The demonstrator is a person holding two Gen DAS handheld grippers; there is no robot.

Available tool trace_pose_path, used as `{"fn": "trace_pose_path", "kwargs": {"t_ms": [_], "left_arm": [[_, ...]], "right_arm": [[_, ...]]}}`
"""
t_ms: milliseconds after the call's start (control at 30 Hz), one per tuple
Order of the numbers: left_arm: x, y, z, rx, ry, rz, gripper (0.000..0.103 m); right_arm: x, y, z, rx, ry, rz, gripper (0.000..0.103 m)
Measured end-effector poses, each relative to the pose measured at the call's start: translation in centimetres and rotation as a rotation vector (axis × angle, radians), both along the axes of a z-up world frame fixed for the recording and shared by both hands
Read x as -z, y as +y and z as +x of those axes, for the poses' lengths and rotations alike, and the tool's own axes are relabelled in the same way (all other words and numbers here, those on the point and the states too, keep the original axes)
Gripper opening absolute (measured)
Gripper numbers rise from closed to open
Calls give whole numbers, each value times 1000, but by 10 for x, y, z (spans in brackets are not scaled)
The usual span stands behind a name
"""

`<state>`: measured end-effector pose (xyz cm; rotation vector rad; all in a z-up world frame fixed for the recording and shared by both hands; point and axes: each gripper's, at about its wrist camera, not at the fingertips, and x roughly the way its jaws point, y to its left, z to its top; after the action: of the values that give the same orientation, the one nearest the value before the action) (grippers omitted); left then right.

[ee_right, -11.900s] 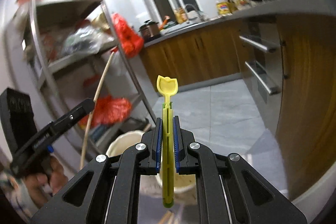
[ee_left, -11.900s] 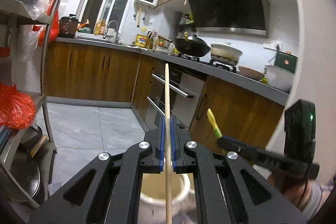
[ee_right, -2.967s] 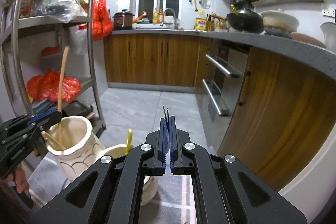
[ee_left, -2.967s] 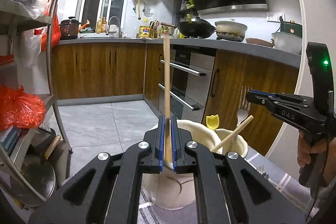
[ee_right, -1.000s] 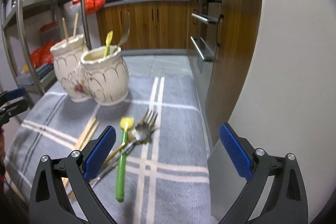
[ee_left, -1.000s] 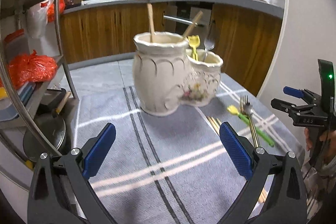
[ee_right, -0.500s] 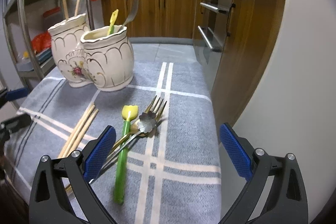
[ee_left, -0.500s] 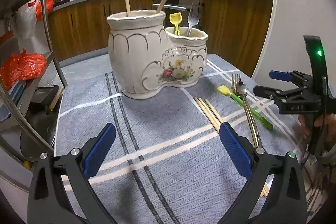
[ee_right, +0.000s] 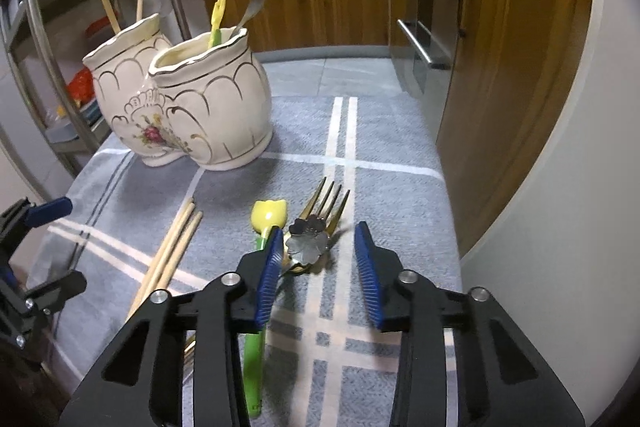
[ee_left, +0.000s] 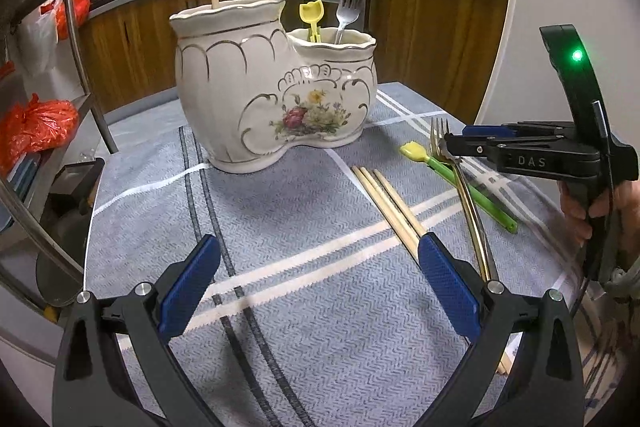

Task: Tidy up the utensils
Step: 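Withdraw both tools from the holder toward the loose utensils on the cloth, then grasp a thin gold utensil with the right tool while the left grasps a wooden chopstick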

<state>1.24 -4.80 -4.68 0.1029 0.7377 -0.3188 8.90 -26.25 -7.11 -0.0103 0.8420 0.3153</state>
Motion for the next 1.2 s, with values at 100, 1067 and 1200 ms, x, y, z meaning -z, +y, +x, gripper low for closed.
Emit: {"fn": "trace_pose_path", "kwargs": {"t_ms": [100,1067,1200], "left_arm": [[0,-1,1,1,1,1,97],[19,-38,7,-46,149,86,79],[20,-43,11,-55,152,108,76]], "right_arm": [[2,2,3,-11,26,12,28],[-44,-19,-27,-10,-156,96,4],[-50,-20,-33,-17,-181,108,3]]}}
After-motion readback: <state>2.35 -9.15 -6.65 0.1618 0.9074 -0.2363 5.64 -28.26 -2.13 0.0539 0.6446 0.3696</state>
